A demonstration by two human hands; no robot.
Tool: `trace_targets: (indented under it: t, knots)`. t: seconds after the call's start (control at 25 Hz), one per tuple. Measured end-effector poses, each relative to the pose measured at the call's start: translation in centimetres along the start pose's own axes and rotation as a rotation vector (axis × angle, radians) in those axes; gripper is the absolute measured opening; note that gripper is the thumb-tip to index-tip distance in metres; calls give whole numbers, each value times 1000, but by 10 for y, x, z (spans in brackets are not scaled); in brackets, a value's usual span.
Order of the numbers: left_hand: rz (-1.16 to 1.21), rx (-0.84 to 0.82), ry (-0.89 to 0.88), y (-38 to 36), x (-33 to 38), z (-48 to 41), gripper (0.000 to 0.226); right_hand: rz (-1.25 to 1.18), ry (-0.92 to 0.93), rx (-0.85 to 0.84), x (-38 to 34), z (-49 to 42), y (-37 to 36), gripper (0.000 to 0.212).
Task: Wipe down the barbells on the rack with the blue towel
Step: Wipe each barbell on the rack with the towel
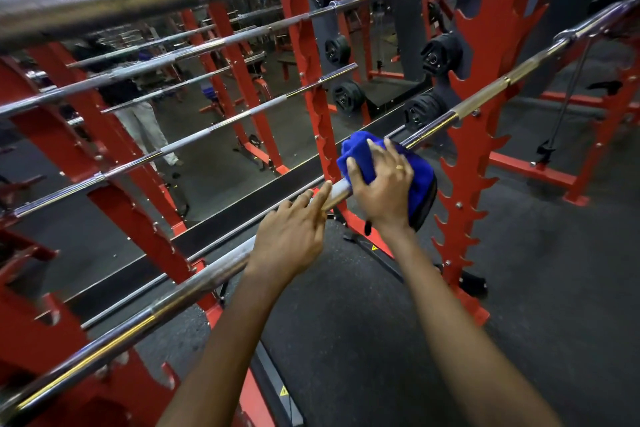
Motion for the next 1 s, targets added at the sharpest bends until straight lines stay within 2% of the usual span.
trace_targets:
  t: [0.12,0.16,0.28,0.44,0.56,0.64,0.72,0.76,0.88,0.92,1.0]
  knots:
    - [1,-37,-28,-9,9,-21,59,107,-86,-32,32,-48,4,64]
    - [-30,-5,-58,-10,11,-25,60,133,-55,-52,33,-51,1,64]
    - [-88,104,-133,-11,14,-24,59,128,234,-113,37,-46,1,56]
    - [-61,107,-121,-10,17,-22,57,79,166,-33,42,-65,5,39]
    - [-49,15,-10,-15,17,-31,60,10,360,-142,34,-55,2,39]
    - [-76,3,-43,-20,29,-36,65,-4,314,-83,50,-73,6,39]
    - [-93,13,-94,-22,44,-41,66,5,123,12,65,-90,12,36]
    - [-93,12,-95,-23,48,-45,65,36,88,10,67,-91,10,35]
    - [-73,51,-54,-21,51,-51,59,18,321,-86,68,-80,8,31]
    - [-88,70,-45,-21,51,-49,58,-7,337,-88,74,-83,10,30]
    - [-101,89,-34,-21,53,-48,57,-19,157,17,91,-99,13,34]
Point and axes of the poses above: each hand's wrist, its own z-axis away from the middle knuckle, its own y-axis out of the back of the hand, x = y × z, the point moved 5 cm from there along -z, towards the middle knuckle, and after that the axes turned 8 degrees about x, right-handed, at the moved point
